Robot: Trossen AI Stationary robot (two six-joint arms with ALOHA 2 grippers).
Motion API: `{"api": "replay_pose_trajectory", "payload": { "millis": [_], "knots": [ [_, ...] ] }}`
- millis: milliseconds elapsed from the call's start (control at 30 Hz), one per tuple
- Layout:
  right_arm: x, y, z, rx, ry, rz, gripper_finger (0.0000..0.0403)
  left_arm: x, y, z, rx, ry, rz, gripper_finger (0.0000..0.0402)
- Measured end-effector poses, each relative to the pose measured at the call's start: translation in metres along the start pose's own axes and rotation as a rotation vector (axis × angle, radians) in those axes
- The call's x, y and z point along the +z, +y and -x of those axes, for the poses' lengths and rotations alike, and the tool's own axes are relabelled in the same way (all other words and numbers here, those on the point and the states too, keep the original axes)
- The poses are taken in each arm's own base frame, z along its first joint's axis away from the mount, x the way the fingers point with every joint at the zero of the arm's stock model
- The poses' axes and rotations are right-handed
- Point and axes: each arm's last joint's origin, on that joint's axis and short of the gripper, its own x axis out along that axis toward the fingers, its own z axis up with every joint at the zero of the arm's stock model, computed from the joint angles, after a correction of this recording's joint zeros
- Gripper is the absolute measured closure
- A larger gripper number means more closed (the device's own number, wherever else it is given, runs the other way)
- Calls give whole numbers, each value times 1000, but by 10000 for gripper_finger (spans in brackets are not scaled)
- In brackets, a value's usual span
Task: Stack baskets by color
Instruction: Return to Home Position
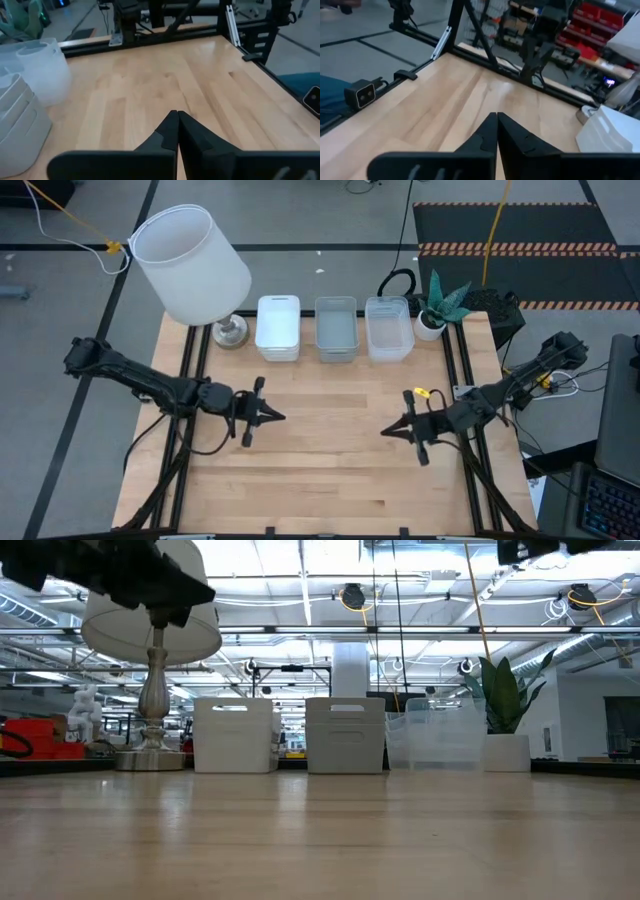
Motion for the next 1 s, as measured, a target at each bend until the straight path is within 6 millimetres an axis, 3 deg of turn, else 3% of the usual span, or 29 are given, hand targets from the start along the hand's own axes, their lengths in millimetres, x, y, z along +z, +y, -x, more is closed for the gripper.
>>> {"api": "replay_pose_trajectory", "payload": {
  "millis": [233, 467, 1000],
  "knots": [
    [-36, 0, 22, -18, -88, 13, 400, -23, -1, 2, 3, -43, -44, 399],
    [-62, -1, 40, -19, -154, -18, 402, -26, 3, 2, 8, -39, -105, 391],
    [-82, 1, 61, 119, -307, -51, 403, -27, 16, 1, -49, -40, -91, 395]
  ]
}}
